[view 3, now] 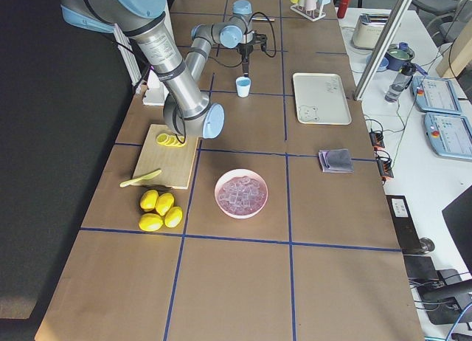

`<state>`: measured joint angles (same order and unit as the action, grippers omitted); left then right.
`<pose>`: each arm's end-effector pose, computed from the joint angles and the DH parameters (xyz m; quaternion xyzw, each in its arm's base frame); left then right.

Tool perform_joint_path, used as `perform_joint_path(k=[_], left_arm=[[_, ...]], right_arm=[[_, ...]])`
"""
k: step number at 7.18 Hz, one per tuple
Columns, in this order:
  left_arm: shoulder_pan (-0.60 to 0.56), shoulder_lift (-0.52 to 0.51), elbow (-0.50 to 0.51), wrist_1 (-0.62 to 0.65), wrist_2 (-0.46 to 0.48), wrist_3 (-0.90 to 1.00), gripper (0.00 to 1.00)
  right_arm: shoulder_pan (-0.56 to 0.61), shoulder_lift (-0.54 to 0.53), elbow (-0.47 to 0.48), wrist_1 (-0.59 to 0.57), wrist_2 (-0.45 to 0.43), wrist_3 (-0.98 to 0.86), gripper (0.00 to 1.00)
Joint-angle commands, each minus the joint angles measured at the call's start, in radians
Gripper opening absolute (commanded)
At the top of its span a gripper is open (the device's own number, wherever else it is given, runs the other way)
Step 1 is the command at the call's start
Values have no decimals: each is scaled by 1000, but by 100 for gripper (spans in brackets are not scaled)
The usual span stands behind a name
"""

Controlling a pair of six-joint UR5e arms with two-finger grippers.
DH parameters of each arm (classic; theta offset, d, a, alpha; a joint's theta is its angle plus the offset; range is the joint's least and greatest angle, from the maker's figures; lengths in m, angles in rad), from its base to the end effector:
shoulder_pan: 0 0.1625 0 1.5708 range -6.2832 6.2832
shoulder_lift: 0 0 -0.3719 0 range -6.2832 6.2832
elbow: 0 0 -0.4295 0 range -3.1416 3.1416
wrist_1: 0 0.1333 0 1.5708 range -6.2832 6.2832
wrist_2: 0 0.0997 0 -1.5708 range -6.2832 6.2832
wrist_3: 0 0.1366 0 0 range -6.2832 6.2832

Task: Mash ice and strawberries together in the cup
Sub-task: 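Raise the right gripper away from the cup while the left gripper moves to the strawberry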

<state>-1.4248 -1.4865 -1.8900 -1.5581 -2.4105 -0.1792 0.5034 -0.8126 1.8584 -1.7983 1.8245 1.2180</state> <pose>0.0420 -0.5030 0.5001 0.0343 0.4162 0.0301 0.9081 -0.5090 -0.3934 0.0785 0.0582 -0.4072 0.0183 0.9113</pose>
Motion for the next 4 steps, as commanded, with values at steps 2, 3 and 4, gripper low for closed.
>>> perform_joint_path(k=[2, 3, 4], left_arm=[[263, 87, -84, -352, 136, -511, 100], [340, 121, -83, -446, 204, -620, 100], [401, 138, -84, -492, 267, -681, 99]], right_arm=[[217, -147, 123, 0, 134, -197, 99], [292, -180, 124, 2, 184, -300, 99], [352, -219, 124, 8, 231, -377, 99]])
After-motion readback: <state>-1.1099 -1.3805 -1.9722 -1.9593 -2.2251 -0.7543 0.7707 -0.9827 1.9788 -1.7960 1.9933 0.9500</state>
